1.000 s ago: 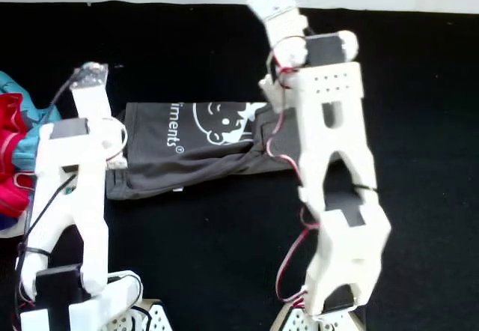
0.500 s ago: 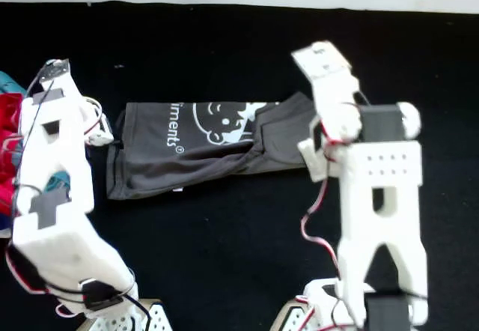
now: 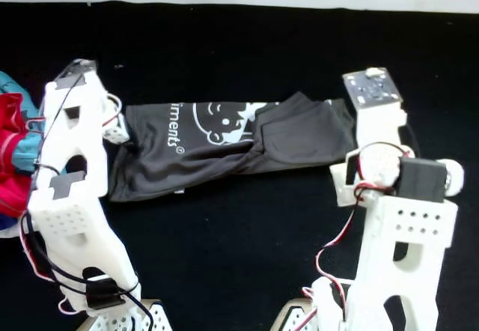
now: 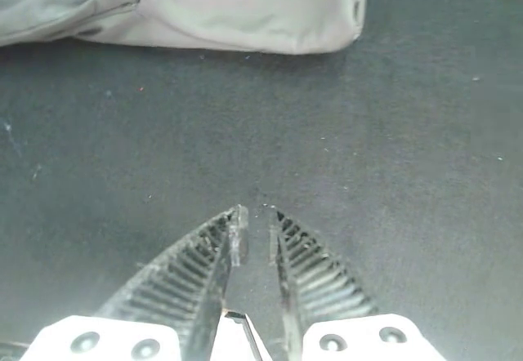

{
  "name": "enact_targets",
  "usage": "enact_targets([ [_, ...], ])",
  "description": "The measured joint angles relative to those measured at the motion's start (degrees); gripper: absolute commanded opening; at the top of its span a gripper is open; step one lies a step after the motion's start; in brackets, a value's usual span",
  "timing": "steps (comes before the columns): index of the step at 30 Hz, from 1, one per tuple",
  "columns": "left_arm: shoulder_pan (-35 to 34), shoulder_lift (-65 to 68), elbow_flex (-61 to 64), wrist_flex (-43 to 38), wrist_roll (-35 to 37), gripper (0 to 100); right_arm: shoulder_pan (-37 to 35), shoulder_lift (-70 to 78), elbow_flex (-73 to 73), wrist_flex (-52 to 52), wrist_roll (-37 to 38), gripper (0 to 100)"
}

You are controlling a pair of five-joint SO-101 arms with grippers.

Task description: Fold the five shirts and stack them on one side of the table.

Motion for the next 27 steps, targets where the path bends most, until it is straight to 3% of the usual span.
enact_targets([
  [7, 0.26, 0.26, -1.85, 2.37, 1.67, 23, 1.32, -1.14, 0.0, 0.0, 0.0, 5.5],
  [17, -1.85, 0.7, -18.99, 19.16, 4.75, 23, 1.32, -1.14, 4.31, 0.0, 0.0, 5.5],
  [27, -1.58, 9.41, -16.7, 12.75, 4.84, 23, 1.32, -1.14, 4.31, 0.0, 0.0, 5.5],
])
